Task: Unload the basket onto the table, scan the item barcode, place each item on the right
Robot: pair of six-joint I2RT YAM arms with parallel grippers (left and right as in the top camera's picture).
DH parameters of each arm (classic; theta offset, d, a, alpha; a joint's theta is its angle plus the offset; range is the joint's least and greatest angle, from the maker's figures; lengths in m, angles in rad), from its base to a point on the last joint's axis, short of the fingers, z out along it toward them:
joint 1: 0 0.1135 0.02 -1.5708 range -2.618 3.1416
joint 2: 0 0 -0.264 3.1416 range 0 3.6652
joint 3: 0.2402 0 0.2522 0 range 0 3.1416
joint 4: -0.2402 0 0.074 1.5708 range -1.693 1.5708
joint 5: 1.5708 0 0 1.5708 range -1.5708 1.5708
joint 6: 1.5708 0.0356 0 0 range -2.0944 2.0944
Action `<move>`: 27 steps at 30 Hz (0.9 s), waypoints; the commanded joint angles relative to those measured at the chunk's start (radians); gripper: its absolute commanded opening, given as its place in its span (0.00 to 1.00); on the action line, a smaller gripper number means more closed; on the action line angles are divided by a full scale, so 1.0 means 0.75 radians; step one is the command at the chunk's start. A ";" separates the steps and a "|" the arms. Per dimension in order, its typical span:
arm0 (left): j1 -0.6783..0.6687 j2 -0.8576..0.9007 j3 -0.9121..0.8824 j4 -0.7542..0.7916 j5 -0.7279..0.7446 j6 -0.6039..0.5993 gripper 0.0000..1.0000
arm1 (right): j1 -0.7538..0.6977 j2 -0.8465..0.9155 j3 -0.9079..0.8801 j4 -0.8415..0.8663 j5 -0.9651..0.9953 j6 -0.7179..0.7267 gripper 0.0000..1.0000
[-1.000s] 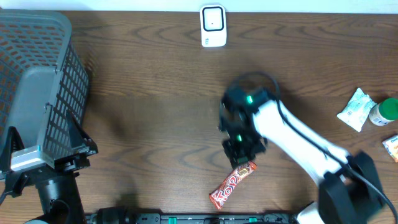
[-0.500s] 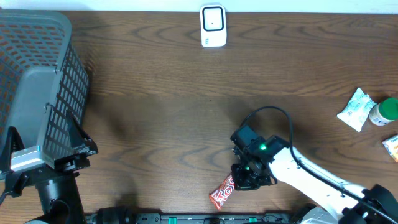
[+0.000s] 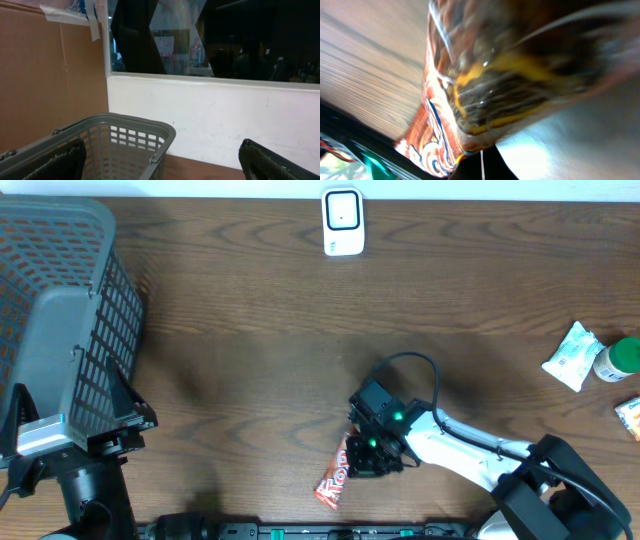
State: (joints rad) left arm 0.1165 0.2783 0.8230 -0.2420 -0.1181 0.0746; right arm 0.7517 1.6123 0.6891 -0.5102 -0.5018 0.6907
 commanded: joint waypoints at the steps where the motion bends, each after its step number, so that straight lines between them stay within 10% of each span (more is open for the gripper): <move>1: 0.007 -0.011 -0.006 0.004 0.007 -0.013 0.98 | -0.026 0.025 0.072 0.060 0.055 0.015 0.01; 27: 0.007 -0.011 -0.023 -0.005 0.007 -0.013 0.98 | 0.260 0.003 0.357 -0.322 0.021 -0.160 0.01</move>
State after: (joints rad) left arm 0.1165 0.2783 0.8124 -0.2470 -0.1181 0.0746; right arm 0.9070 1.6283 0.9417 -0.7486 -0.5072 0.5892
